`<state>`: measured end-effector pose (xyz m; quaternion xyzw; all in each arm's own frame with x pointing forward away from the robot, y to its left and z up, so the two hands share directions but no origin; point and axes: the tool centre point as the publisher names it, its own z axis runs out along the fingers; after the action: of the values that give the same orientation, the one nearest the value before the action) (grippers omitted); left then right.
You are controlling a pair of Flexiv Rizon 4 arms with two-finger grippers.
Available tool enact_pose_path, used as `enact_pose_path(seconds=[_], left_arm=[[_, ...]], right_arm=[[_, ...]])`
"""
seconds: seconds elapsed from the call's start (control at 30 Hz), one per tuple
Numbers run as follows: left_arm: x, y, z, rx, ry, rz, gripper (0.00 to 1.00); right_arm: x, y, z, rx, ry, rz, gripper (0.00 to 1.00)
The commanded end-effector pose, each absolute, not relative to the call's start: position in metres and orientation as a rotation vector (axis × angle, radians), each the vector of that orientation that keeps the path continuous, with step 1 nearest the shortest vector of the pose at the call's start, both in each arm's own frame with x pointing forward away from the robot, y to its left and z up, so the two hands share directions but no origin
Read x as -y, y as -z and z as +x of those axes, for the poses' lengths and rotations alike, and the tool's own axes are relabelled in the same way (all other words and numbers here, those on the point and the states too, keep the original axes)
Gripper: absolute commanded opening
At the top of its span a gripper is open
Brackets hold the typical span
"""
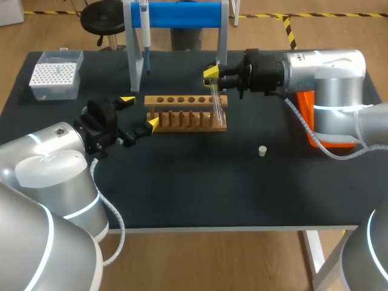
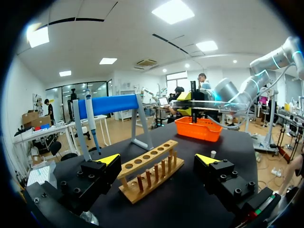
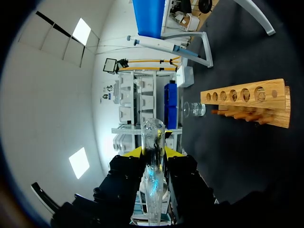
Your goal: Invert the test tube, pick up the pipette, mount the tip to pipette, aspirate from beaker and dispense into the tube, eject the tip, return the pipette, and cap with the stopper.
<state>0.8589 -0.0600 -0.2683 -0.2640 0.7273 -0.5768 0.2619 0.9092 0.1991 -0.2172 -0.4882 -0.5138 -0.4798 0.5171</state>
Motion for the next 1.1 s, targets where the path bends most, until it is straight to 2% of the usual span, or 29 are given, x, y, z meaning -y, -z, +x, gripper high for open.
enact_pose_path(seconds=[0.03, 0.27, 0.77, 1.1], left_arm=[[0.061, 0.268, 0.857, -1.703, 1.627, -0.429, 1.0], [0.07, 0.256, 0.843, -1.544, 1.704, 0.333, 1.0], [0.064, 0.251, 0.849, -1.542, 1.741, 0.29, 1.0], [0.075, 0.255, 0.837, -1.402, 1.165, 0.776, 1.0]], right_arm=[[-0.199, 0.216, 0.909, 1.235, 1.152, -1.176, 0.0], [-0.199, 0.216, 0.909, 1.235, 1.152, -1.176, 0.0], [-0.199, 0.216, 0.909, 1.235, 1.152, -1.176, 0.0], [-0.199, 0.216, 0.909, 1.235, 1.152, -1.176, 0.0]])
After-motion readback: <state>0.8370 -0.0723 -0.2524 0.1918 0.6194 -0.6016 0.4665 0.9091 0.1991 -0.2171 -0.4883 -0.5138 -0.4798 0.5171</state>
